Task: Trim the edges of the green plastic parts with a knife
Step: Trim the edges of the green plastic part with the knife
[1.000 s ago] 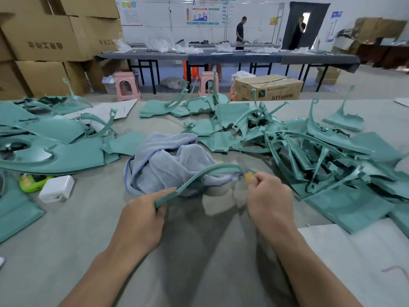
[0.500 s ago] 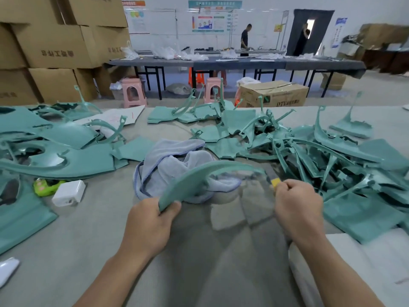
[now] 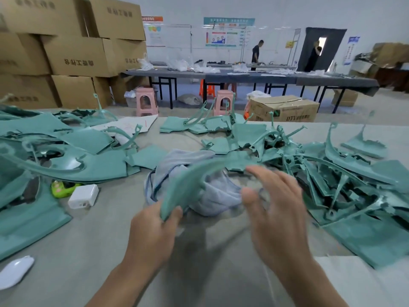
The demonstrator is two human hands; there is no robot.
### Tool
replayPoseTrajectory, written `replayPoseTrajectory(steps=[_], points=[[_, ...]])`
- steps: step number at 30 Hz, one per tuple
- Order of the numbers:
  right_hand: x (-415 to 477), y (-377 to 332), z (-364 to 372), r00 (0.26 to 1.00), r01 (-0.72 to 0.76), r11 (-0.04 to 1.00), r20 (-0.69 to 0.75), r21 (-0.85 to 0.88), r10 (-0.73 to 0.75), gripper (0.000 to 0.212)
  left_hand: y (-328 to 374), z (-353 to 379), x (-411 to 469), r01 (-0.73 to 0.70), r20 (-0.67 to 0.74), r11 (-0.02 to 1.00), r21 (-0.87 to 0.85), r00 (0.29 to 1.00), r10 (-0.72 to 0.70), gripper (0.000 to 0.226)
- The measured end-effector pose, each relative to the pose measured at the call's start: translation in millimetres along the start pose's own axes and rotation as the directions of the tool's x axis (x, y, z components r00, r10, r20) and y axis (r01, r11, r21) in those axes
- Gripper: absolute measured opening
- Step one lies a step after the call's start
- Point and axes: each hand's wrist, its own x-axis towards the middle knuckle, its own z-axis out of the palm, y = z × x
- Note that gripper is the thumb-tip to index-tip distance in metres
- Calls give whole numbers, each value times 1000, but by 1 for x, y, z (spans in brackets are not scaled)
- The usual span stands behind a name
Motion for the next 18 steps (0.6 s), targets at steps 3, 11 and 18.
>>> replayPoseTrajectory(steps=[3,11,18], points=[[-11,-39,15,913,315,935,217,162,-345,56,12,2,-9,-175,152,984,-23,973,176,37],[-2,-13,1,855,384,905,301,181,-423,47,12,-10,3,-332,183,931,-152,916,357,70],[23,-16,-3,865,411,902,255,132,-432,31,4,-9,7,-322,242,927,-191,900,362,40]])
